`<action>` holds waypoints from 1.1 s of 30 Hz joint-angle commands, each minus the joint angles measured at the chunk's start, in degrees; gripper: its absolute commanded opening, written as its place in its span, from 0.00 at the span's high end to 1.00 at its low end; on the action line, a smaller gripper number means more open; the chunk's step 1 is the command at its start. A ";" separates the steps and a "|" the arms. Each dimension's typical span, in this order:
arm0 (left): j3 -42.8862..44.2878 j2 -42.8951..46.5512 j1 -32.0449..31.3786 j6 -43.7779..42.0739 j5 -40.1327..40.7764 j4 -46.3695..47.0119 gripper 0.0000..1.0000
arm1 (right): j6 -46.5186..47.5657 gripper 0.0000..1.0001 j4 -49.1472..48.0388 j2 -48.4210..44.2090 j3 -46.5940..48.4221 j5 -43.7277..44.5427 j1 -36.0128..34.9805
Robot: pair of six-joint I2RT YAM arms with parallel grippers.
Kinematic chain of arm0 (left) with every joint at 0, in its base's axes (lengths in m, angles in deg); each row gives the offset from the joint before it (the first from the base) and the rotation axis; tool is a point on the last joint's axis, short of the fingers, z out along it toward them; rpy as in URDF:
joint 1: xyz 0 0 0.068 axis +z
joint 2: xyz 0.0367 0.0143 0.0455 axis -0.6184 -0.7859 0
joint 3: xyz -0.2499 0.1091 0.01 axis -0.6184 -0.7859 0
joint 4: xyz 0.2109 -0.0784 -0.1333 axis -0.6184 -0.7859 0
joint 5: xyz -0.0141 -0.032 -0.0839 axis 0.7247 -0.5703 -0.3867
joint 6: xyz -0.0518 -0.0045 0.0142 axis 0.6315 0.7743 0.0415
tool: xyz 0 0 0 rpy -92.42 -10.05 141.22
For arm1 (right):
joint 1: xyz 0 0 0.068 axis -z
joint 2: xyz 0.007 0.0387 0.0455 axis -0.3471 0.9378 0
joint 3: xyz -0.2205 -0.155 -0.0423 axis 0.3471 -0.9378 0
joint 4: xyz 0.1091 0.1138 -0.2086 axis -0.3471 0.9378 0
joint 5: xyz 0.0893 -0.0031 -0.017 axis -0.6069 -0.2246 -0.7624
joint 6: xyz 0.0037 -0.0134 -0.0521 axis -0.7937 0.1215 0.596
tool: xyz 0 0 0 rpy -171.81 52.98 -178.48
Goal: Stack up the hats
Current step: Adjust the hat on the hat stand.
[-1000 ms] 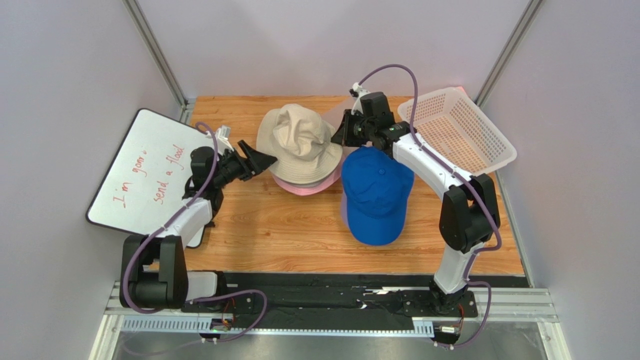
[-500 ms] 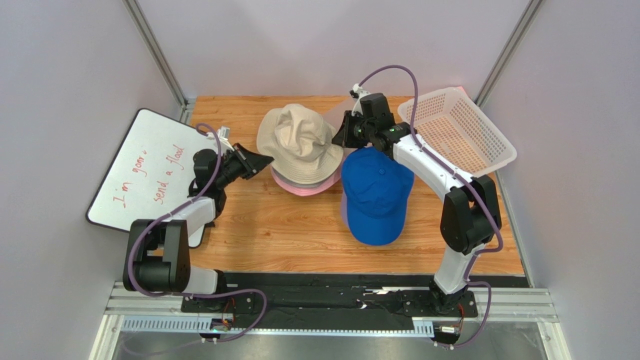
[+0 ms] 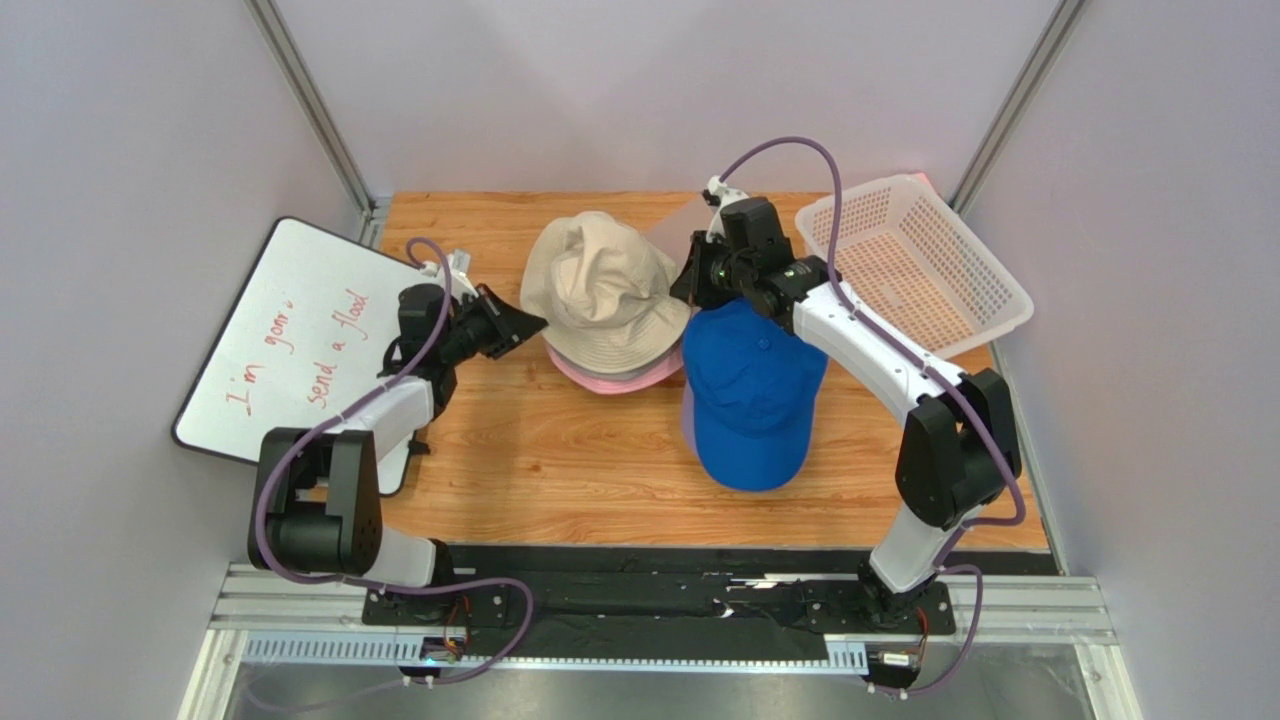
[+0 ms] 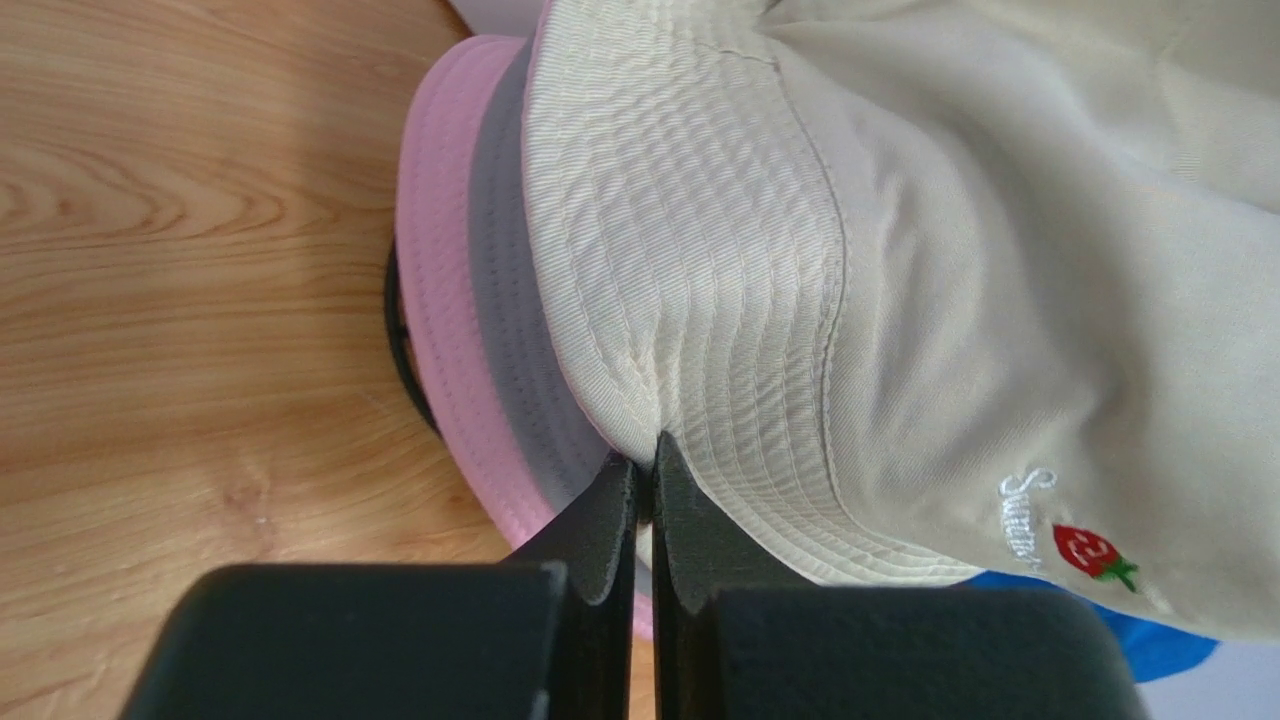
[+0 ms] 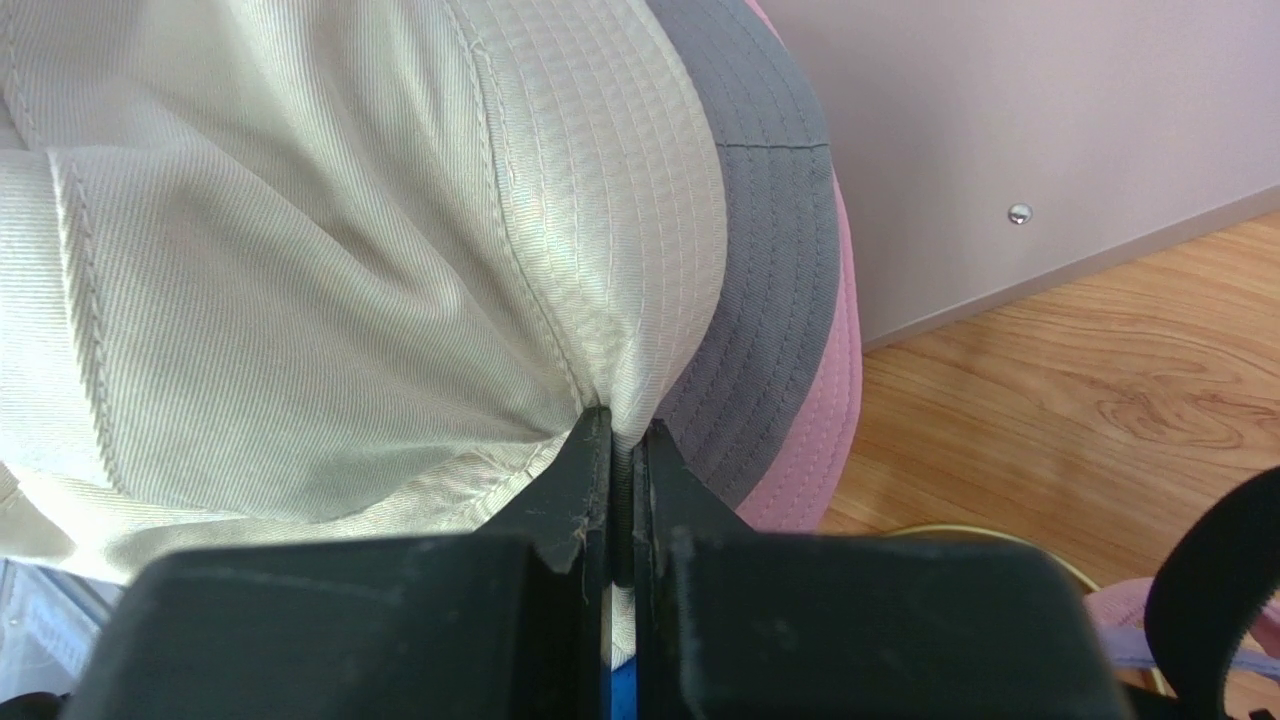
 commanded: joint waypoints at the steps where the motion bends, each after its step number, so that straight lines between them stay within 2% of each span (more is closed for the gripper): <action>1: 2.78 -2.57 -0.35 -9.04 7.13 -13.21 1.00 | 2.59 1.00 3.65 -1.96 -1.94 5.13 -0.07; 10: 7.17 -11.80 -3.16 -12.20 8.98 -15.07 1.00 | 3.30 1.00 3.56 0.77 -2.47 8.64 -0.07; 15: 9.20 -11.45 -3.69 -12.56 10.21 -17.80 1.00 | 3.82 1.00 3.56 3.67 -0.54 8.73 -0.07; 19: 9.46 -7.86 -3.69 -13.09 11.35 -19.46 1.00 | 4.61 1.00 5.06 5.61 0.61 11.72 -0.25; 24: 13.66 -2.23 -3.69 -16.07 14.95 -25.60 1.00 | 4.62 1.00 4.62 4.29 0.17 10.94 -3.41; 30: 22.37 -5.91 -3.52 -19.50 19.16 -33.43 1.00 | 4.17 1.00 4.53 4.46 2.36 9.70 -10.26; 33: 25.09 -7.32 -2.20 -19.68 20.40 -35.20 1.00 | 3.47 1.00 4.44 5.17 3.42 6.10 -12.90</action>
